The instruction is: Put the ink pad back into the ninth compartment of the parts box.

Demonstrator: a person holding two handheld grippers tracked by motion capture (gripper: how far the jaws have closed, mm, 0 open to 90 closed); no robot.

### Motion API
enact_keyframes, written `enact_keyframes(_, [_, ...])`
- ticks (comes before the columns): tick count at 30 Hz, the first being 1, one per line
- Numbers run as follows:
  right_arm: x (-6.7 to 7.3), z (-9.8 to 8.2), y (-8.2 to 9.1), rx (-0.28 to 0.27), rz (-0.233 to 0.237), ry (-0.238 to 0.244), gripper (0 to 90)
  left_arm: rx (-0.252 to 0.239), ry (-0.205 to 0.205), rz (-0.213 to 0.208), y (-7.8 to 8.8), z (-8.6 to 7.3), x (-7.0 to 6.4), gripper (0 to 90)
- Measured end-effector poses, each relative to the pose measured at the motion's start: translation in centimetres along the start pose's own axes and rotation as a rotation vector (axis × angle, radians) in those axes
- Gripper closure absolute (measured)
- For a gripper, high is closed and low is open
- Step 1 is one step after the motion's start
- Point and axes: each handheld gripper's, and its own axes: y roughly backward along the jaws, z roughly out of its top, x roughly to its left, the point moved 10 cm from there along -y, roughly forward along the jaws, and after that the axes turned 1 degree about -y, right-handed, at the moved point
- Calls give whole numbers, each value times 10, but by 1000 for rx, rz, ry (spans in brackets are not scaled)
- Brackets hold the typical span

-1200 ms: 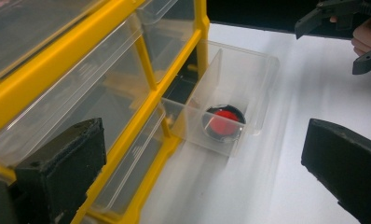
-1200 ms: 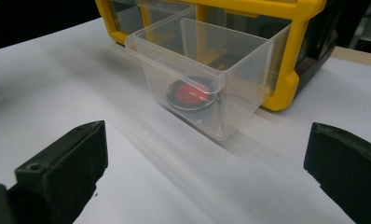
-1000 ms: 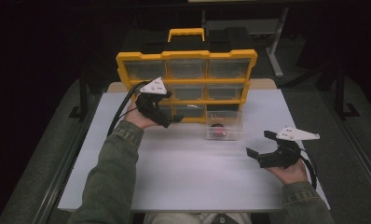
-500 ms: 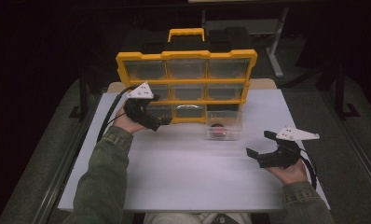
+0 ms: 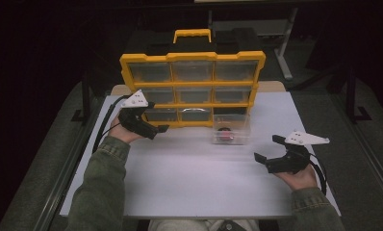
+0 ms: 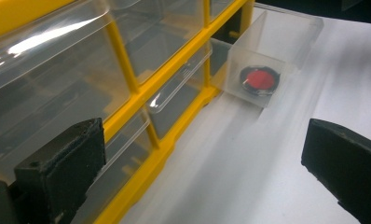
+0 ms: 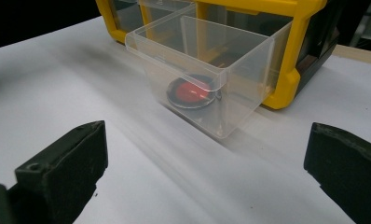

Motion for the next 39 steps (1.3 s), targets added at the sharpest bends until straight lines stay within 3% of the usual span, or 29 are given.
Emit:
enact_keyframes(8, [-1,0,0,-1,-3,-1,0,-13,51,11,10,-16,7,0])
enact_keyframes(26, [-2,0,1,-1,-7,-4,0,17,69,75,27,-53,12,0])
enact_keyframes(39, [-2,0,0,0,-7,-5,0,-44,150,135,54,-75,23,0])
